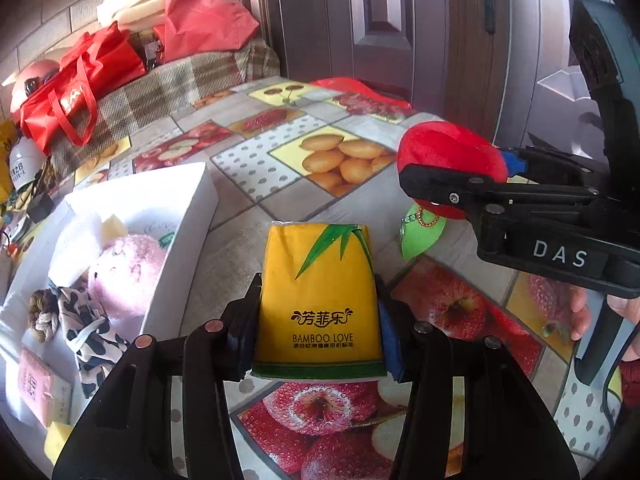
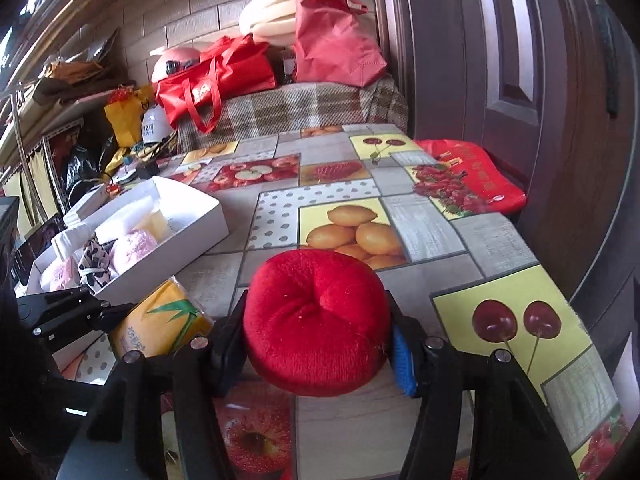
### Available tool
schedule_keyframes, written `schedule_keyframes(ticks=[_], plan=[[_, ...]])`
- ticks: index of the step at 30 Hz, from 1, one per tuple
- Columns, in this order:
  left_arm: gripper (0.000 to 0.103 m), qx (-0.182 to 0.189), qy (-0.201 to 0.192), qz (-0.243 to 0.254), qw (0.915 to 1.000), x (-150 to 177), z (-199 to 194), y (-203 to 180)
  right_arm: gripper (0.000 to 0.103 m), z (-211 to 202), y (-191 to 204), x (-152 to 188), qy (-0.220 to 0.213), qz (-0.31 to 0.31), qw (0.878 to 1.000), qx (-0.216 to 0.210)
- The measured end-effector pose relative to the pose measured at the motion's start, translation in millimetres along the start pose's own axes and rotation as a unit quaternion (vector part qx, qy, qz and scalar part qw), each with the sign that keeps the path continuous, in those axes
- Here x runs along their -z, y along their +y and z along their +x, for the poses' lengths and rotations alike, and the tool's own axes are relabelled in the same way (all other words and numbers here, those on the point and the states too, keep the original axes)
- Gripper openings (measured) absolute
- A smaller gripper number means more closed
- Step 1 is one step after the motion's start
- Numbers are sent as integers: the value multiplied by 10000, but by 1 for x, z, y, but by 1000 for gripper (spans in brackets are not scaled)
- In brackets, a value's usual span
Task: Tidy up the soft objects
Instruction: 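Carry the yellow tissue pack and red plush apple over the white box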
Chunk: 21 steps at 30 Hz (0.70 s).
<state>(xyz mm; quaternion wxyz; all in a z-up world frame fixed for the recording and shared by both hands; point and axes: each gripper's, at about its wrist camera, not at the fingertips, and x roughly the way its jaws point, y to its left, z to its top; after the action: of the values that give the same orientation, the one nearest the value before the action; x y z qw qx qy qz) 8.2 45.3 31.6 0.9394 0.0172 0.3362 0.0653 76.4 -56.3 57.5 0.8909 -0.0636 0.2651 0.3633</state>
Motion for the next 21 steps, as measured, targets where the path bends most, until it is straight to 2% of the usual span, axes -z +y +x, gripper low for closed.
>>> schedule_keyframes(ticks=[2, 4, 6, 9, 13, 21], plan=[[49, -72, -649, -77, 9978, 4, -25, 2, 60, -20, -5, 2, -517, 131, 9985, 100], [49, -263, -1365, -269, 9899, 11, -53, 7, 61, -38, -8, 5, -989, 249, 9946, 195], [49, -477, -1726, -453, 9828, 20, -71, 12, 62, -51, -8, 7, -1267, 312, 9911, 276], [49, -643, -1782, -629, 9799, 26, -81, 22, 62, -59, -3, 6, -1498, 276, 9875, 398], [49, -726, -1751, -787, 9787, 31, -86, 31, 62, -55, 7, 3, -1478, 199, 9881, 366], [49, -885, -1766, -735, 9775, 45, -100, 42, 62, -53, 31, 5, -1473, -82, 9887, 250]])
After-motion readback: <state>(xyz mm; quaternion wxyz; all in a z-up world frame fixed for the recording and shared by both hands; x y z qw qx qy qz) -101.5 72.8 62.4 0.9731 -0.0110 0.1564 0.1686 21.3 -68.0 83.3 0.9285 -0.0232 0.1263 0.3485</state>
